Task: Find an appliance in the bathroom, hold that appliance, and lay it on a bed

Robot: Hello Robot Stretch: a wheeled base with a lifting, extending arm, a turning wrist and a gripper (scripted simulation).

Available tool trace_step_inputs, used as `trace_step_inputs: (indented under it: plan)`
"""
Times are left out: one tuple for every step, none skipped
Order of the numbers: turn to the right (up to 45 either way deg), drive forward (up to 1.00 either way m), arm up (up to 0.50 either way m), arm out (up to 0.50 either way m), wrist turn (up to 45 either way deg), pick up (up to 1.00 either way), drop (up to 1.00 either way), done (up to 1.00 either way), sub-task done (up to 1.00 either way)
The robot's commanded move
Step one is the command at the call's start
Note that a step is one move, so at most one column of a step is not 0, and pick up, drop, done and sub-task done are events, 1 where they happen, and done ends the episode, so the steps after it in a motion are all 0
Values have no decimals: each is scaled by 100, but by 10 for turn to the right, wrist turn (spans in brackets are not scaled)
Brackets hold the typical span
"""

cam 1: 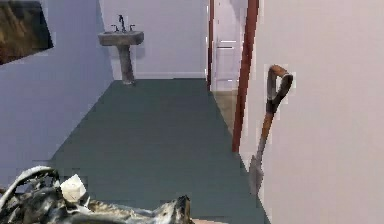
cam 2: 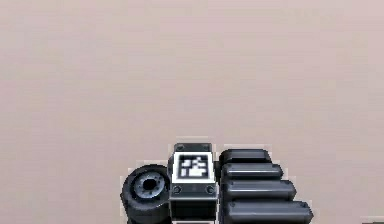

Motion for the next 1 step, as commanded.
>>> trace_step_inputs:
  plan:
    - [0,100,0,0,0,0,0,0,0]
